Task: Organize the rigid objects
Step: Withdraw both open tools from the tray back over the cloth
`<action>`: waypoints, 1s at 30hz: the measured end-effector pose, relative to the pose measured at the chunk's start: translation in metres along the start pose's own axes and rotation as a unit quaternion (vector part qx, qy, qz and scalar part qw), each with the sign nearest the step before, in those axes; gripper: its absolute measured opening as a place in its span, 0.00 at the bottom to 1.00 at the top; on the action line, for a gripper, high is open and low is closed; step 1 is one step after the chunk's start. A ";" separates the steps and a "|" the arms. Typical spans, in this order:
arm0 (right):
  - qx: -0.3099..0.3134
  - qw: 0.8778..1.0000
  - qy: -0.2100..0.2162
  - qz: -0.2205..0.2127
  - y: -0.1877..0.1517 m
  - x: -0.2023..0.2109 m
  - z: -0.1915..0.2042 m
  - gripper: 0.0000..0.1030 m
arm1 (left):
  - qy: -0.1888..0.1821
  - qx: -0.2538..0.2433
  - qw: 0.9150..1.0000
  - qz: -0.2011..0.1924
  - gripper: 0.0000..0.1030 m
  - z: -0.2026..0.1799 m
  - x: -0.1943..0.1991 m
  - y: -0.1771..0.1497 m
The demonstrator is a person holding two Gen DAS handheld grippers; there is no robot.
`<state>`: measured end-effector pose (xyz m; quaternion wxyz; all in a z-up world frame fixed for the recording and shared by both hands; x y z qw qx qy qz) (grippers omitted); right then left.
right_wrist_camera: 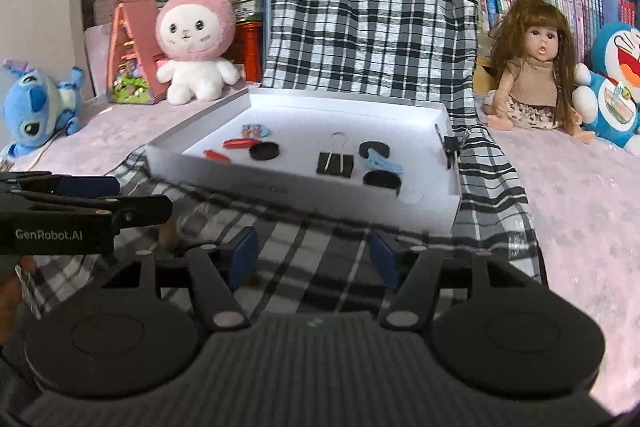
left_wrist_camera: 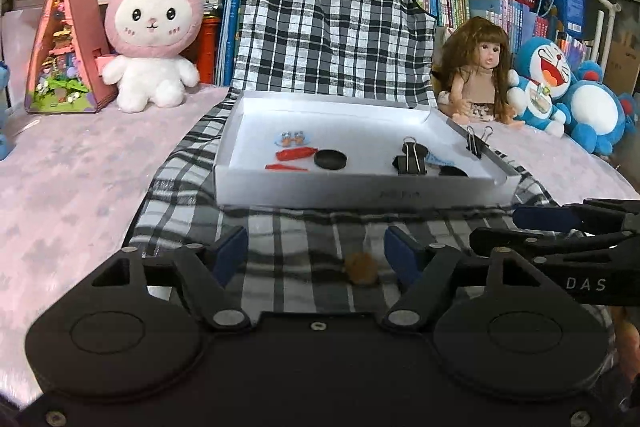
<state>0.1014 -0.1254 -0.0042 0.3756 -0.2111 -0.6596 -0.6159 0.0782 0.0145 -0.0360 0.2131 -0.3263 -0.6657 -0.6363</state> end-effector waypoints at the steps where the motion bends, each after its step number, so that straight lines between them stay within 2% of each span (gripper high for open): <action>1: 0.003 1.000 0.000 -0.002 -0.002 0.001 0.002 0.72 | 0.001 -0.001 1.000 -0.002 0.64 0.000 0.002 -0.003; 3: 0.006 1.000 0.002 -0.002 -0.007 0.001 0.006 0.72 | 0.001 -0.005 1.000 -0.005 0.58 -0.001 0.006 -0.008; 7: 0.011 1.000 0.004 -0.001 -0.011 -0.001 0.012 0.62 | -0.003 -0.011 1.000 0.006 0.47 -0.005 0.006 -0.014; 14: 0.033 0.999 0.006 -0.004 -0.013 -0.003 0.023 0.52 | -0.006 -0.037 0.999 0.001 0.45 -0.019 0.003 -0.014; 21: 0.044 0.999 0.004 -0.007 -0.011 -0.007 0.033 0.47 | 0.001 -0.046 0.999 0.008 0.38 -0.024 -0.008 -0.013; 27: 0.046 0.999 0.006 -0.005 -0.012 -0.011 0.038 0.34 | -0.010 -0.049 0.999 0.011 0.27 -0.025 -0.011 -0.015; 30: 0.052 0.999 0.006 -0.006 -0.012 -0.011 0.041 0.33 | -0.013 -0.049 0.999 0.012 0.25 -0.026 -0.013 -0.015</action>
Point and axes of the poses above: each gripper's, at about its wrist camera, not at the fingertips, and x roughly against the way its jaws point, z to its left, y to its top, the point moved 8 cm from there along -x, roughly the way its jaws point, and after that the axes turned 15 degrees about z, right-handed, at the moved point
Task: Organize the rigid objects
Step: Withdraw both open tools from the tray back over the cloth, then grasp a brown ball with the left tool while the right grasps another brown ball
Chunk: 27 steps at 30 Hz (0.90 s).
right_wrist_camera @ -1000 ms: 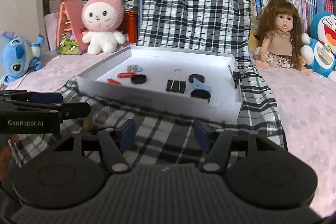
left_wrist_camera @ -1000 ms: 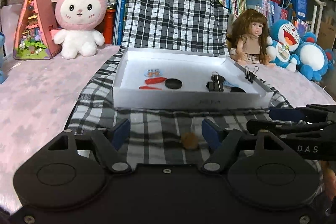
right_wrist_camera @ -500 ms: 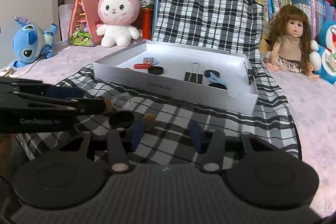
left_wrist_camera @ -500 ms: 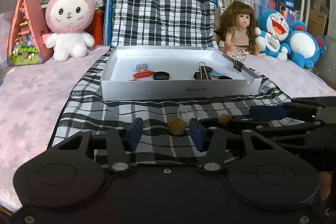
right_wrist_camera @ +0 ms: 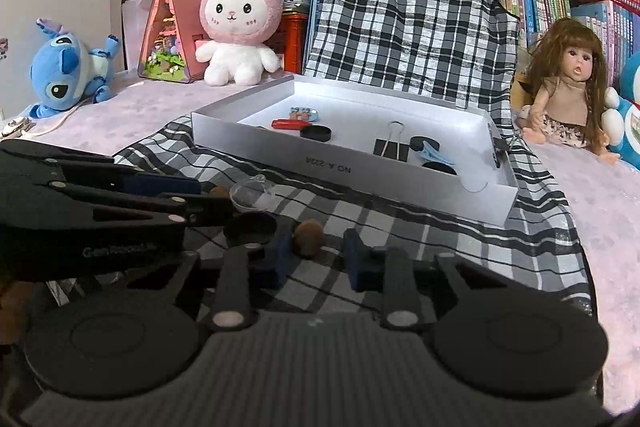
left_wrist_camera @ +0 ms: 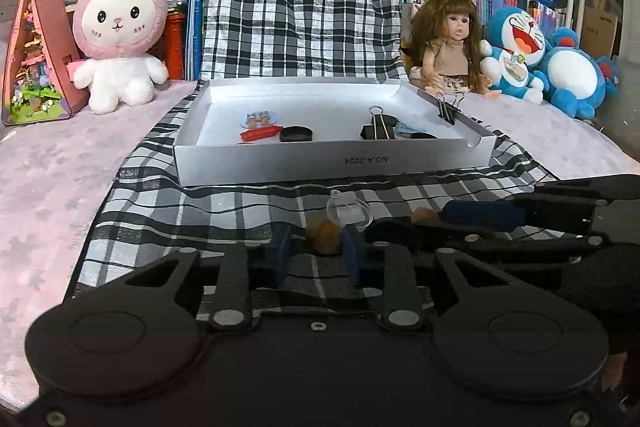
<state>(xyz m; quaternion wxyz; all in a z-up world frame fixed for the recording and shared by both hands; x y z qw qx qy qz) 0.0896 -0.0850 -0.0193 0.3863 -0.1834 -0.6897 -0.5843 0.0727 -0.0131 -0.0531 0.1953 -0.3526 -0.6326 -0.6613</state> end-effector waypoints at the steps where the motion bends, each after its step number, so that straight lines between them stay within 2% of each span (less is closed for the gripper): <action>1: 0.003 1.000 0.000 0.000 0.000 0.000 0.001 0.33 | -0.001 0.000 1.000 0.000 0.24 -0.001 0.000 0.000; 11: 0.007 1.000 0.004 0.002 -0.002 -0.002 0.008 0.19 | -0.001 0.000 1.000 0.002 0.18 -0.006 -0.003 -0.004; 19: -0.019 1.000 0.018 -0.001 -0.001 0.002 0.005 0.19 | -0.004 0.011 1.000 -0.004 0.18 -0.005 0.003 -0.002; 27: -0.024 1.000 0.002 -0.005 0.005 0.008 -0.002 0.19 | 0.006 0.022 1.000 -0.012 0.18 0.004 0.011 0.008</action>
Point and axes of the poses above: each gripper's, at about its wrist camera, not at the fingertips, and x roughly against the way its jaws point, z to its left, y to its top, the point moved 8 cm from there along -x, roughly the way its jaws point, and after that the axes turned 15 degrees about z, right-handed, at the moved point
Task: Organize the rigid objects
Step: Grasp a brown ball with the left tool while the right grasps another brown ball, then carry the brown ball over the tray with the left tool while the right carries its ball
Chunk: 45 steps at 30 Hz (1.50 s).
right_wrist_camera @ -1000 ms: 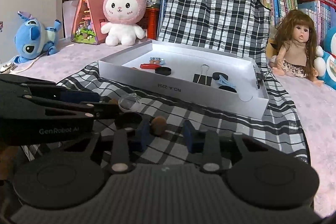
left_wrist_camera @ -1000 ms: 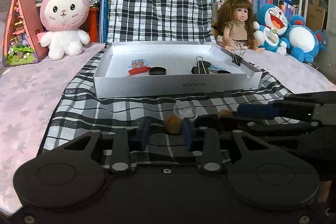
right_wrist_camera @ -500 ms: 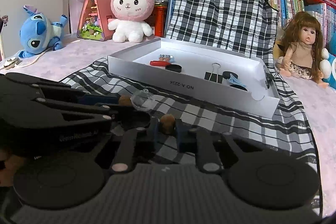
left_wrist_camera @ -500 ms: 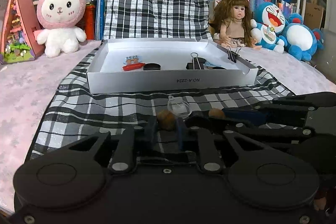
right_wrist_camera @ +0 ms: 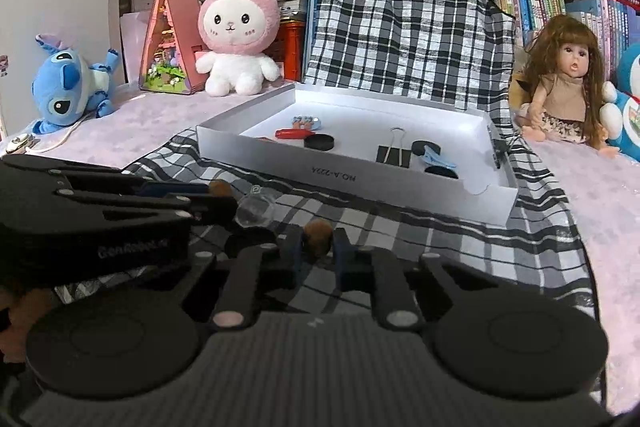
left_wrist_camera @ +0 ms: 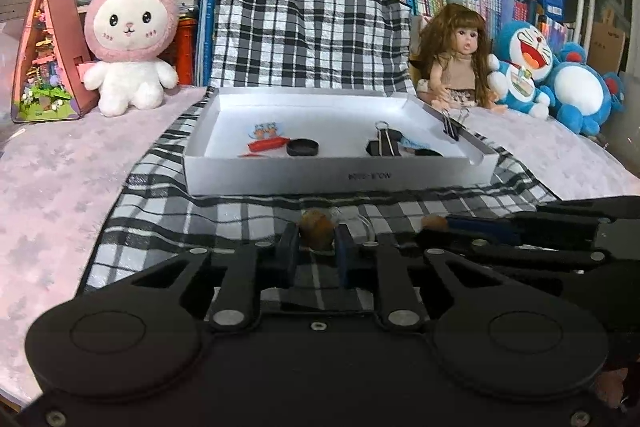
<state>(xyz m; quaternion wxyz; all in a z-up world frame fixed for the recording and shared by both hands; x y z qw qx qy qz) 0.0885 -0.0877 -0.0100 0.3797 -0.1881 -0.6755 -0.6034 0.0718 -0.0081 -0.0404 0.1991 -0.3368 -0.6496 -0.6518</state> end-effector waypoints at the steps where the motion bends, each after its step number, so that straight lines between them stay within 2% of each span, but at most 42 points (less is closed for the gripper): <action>1: -0.001 1.000 -0.003 0.000 0.001 0.000 -0.002 0.19 | 0.001 0.002 1.000 0.000 0.18 0.002 0.000 0.002; 11: -0.037 0.999 -0.034 -0.003 0.030 0.004 -0.034 0.19 | -0.011 0.020 1.000 -0.007 0.18 0.023 0.002 0.039; 22: -0.088 0.995 -0.041 0.023 0.079 -0.015 -0.083 0.19 | -0.032 0.045 0.998 0.002 0.18 0.047 -0.018 0.107; 29: -0.128 0.989 -0.026 0.066 0.107 -0.038 -0.114 0.19 | -0.057 0.065 0.995 0.045 0.18 0.060 -0.053 0.139; 36: -0.161 0.980 -0.022 0.118 0.123 -0.070 -0.135 0.19 | -0.054 0.084 0.991 0.089 0.18 0.073 -0.094 0.161; 45: -0.169 0.973 -0.037 0.155 0.128 -0.104 -0.141 0.19 | -0.048 0.077 0.990 0.110 0.18 0.075 -0.133 0.176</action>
Point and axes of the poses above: each gripper's, at about its wrist camera, not at the fingertips, and x roughly against the way its jaws point, z to its left, y to its top, the point moved 8 cm from there along -x, roughly the way its jaws point, and after that the axes turned 15 degrees about z, right-handed, at the moved point
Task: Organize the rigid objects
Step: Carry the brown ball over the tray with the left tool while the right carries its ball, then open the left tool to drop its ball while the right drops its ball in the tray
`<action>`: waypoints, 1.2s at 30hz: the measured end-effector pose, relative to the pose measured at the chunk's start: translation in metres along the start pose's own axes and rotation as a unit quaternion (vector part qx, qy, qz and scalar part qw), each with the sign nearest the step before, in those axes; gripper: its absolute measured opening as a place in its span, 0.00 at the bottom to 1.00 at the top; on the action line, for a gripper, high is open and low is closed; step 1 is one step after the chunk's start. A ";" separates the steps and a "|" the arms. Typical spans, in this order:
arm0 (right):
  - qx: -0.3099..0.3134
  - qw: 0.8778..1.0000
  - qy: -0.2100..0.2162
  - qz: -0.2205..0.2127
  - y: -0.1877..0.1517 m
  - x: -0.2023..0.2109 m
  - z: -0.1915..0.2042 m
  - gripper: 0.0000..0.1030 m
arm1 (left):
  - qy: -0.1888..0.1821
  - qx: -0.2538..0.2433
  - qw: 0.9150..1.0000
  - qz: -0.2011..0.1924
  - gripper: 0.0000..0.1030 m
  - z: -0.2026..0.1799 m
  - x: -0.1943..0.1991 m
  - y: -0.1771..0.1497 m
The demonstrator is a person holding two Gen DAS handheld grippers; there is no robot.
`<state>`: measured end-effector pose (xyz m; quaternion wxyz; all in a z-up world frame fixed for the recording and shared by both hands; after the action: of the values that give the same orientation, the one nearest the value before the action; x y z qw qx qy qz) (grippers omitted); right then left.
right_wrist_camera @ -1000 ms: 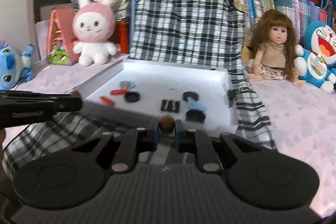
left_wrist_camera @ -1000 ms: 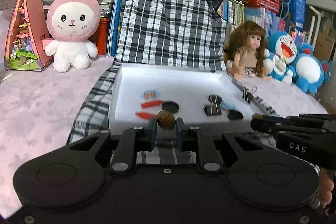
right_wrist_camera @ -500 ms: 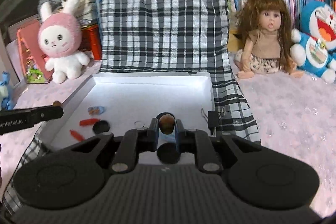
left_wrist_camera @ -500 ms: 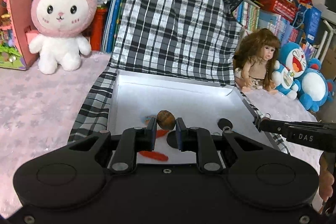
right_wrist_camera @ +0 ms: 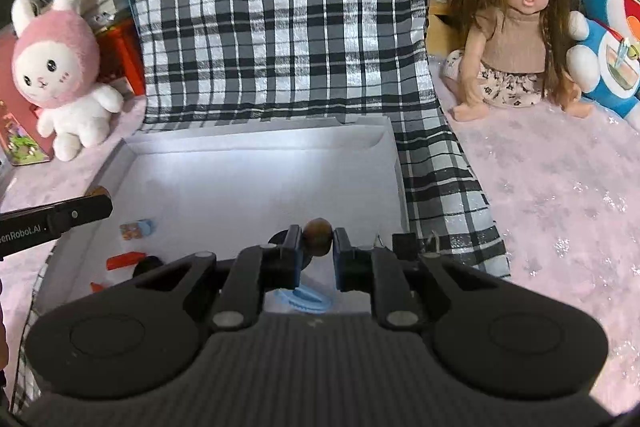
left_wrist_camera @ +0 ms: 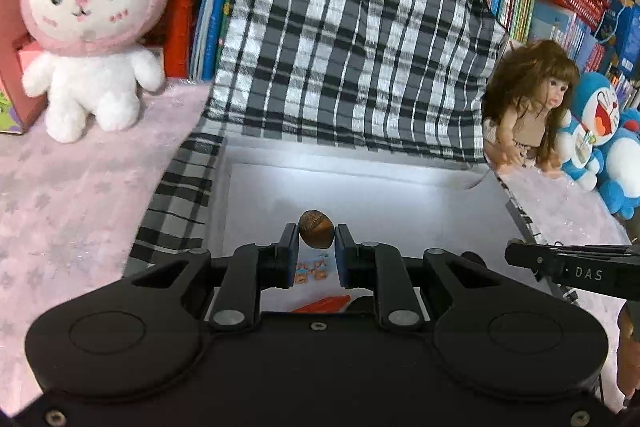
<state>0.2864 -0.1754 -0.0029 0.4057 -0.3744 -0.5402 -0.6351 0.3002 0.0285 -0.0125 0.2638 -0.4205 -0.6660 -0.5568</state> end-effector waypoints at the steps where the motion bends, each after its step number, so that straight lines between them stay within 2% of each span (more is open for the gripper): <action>1: -0.001 1.000 -0.001 0.004 0.000 -0.003 0.001 0.19 | -0.001 0.005 1.000 0.007 0.18 0.001 -0.004 0.000; 8: -0.007 1.000 -0.007 0.024 -0.005 -0.013 0.001 0.20 | 0.004 0.012 0.999 0.031 0.18 0.006 -0.017 -0.010; 19: -0.010 0.999 -0.006 0.030 -0.007 -0.016 0.002 0.20 | 0.012 0.009 0.999 0.037 0.18 0.009 -0.024 -0.015; 23: -0.009 1.000 -0.001 0.021 -0.007 -0.012 0.002 0.24 | 0.012 0.007 0.999 0.033 0.19 0.008 -0.021 -0.016; 26: -0.004 1.000 0.005 0.009 -0.009 -0.003 0.004 0.26 | 0.016 0.000 1.000 0.023 0.27 0.007 -0.013 -0.015; 27: 0.000 1.000 0.007 0.003 -0.010 0.001 0.005 0.26 | 0.016 -0.002 1.000 0.019 0.34 0.007 -0.010 -0.016; 28: 0.004 1.000 0.009 -0.002 -0.012 0.005 0.007 0.32 | 0.018 -0.003 1.000 0.015 0.39 0.006 -0.006 -0.017; 30: 0.015 1.000 0.016 -0.014 -0.017 0.013 0.011 0.44 | 0.020 -0.008 1.000 0.008 0.42 0.006 0.002 -0.020; 36: 0.056 0.997 0.042 -0.045 -0.041 0.037 0.028 0.56 | 0.014 -0.031 0.999 -0.012 0.51 -0.004 0.028 -0.039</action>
<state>0.2356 -0.1482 0.0193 0.4193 -0.2991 -0.5740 -0.6366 0.2522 0.0315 -0.0090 0.2533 -0.4128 -0.6494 -0.5863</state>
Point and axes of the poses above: each gripper's, at about its wrist camera, not at the fingertips, and x roughly against the way its jaws point, z to its left, y to its top, the point moved 8 cm from there along -x, roughly the way its jaws point, and after that the axes turned 15 degrees about z, right-handed, at the moved point
